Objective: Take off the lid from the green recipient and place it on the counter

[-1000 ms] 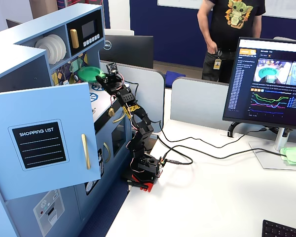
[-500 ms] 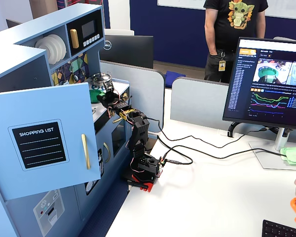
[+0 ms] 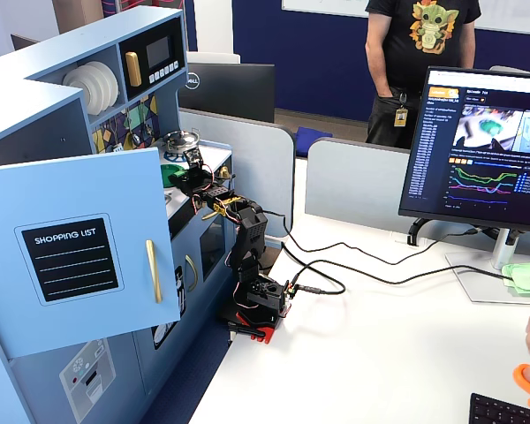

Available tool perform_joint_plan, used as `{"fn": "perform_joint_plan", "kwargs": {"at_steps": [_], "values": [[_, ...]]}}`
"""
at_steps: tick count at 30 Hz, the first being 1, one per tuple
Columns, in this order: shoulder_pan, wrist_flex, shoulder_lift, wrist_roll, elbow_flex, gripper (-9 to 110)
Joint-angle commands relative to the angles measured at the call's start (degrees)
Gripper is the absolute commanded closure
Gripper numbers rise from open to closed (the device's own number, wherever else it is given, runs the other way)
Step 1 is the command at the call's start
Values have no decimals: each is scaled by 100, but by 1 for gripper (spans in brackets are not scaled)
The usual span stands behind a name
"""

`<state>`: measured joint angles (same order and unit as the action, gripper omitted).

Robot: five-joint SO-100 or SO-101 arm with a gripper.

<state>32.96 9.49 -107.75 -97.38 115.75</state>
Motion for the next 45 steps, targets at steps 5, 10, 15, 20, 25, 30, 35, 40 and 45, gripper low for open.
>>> {"fn": "perform_joint_plan", "kwargs": {"at_steps": [5, 10, 15, 20, 25, 30, 35, 40, 45], "values": [[-114, -932, -1327, 114, -158, 77], [-123, -3103, -3015, 185, -308, 77], [-536, -5537, -4623, 264, -132, 78], [-1301, -7717, -5528, -229, 562, 80], [-2241, -8420, -5757, 88, 1644, 85], [-2795, -7928, -6126, 369, 3252, 90], [-2909, -7312, -6012, 729, 4509, 92], [-3103, -7813, -6372, 870, 5247, 92], [-3085, -8692, -6855, 844, 5590, 93]]}}
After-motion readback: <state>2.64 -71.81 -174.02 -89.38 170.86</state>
